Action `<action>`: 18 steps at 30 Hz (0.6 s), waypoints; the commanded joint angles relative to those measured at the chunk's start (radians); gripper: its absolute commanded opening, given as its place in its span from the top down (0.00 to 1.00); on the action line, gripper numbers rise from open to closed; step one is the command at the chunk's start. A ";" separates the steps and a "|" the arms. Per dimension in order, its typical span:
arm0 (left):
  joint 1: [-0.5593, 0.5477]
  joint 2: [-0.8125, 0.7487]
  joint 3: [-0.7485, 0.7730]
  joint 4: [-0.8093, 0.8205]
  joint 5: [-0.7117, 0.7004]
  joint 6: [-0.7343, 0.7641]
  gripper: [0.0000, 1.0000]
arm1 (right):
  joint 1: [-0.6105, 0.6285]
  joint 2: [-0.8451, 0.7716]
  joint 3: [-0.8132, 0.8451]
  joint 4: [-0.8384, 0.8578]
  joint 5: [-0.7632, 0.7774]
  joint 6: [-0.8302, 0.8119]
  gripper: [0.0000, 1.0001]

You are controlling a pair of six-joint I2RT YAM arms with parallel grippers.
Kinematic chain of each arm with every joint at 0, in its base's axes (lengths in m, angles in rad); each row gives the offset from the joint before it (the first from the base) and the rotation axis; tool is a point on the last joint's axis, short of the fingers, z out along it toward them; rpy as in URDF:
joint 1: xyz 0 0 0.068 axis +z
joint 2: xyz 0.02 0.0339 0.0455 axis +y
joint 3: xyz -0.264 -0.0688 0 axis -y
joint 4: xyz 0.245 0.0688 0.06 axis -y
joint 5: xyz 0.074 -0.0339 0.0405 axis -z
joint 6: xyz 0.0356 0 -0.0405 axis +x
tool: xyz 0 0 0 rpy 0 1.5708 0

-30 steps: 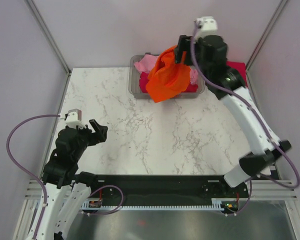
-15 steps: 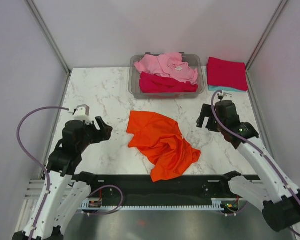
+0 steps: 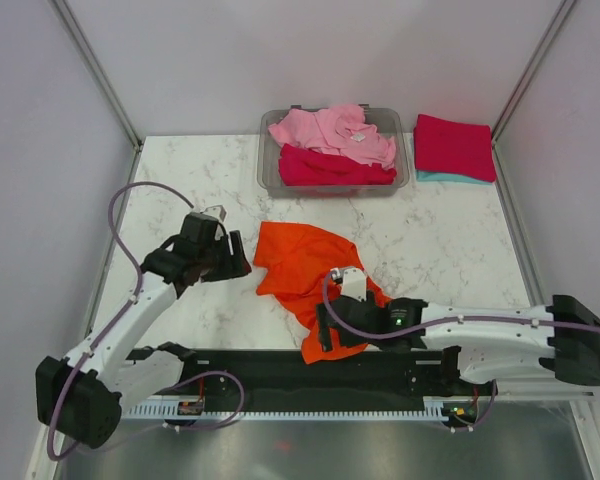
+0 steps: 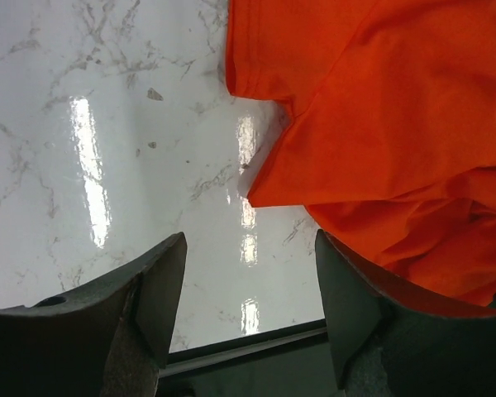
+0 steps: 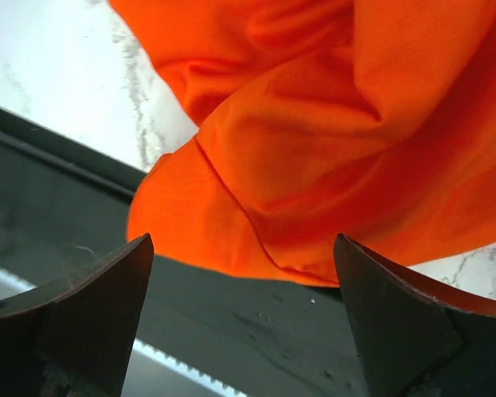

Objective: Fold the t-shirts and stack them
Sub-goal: Flatten the tshirt out

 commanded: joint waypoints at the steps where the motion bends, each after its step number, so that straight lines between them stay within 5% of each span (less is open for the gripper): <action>1: -0.038 0.099 0.069 0.079 -0.033 -0.069 0.29 | 0.029 0.112 0.075 0.025 0.134 0.089 0.02; 7: -0.040 0.375 0.140 0.134 -0.108 -0.127 0.29 | 0.030 0.159 0.142 -0.003 0.202 0.059 0.02; 18: -0.041 0.624 0.119 0.382 -0.061 -0.209 0.33 | 0.027 -0.114 0.116 -0.150 0.324 0.025 0.02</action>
